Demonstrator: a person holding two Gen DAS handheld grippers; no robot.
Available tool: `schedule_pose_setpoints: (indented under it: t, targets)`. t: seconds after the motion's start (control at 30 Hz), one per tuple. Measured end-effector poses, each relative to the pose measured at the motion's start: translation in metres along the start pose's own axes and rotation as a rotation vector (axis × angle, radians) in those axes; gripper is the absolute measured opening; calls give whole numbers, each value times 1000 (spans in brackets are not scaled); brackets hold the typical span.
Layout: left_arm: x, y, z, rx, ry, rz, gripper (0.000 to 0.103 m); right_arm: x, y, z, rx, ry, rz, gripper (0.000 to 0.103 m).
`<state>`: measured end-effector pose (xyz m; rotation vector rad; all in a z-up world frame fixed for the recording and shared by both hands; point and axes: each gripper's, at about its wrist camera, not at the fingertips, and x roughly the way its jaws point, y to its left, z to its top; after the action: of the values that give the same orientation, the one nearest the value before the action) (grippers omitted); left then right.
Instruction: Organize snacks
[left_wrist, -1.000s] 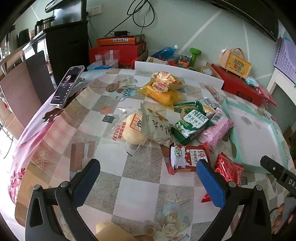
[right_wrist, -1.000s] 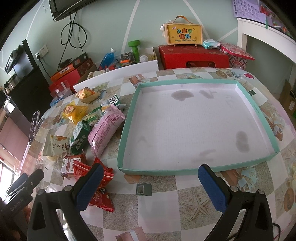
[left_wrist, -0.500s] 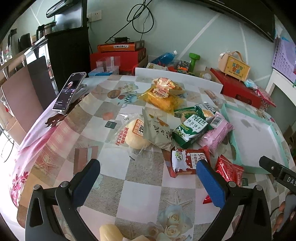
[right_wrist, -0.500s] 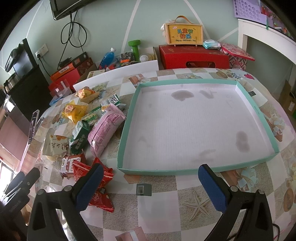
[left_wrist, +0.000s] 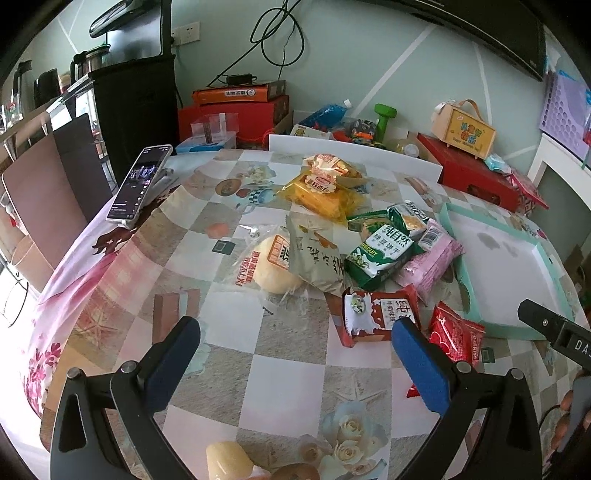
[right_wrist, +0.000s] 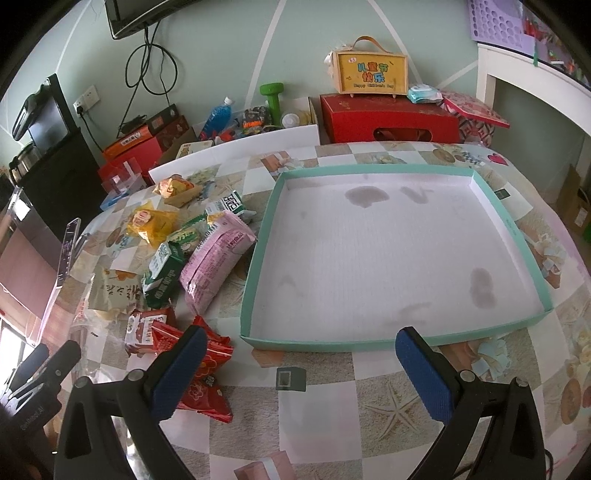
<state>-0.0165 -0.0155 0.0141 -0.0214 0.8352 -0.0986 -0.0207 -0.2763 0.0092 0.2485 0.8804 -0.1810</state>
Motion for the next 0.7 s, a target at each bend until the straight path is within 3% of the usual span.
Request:
schedule_pose_setpoints:
  t: [0.7]
  targets:
    - [1, 5, -7, 15, 39, 22, 103, 0, 2, 0, -10, 5, -9, 103]
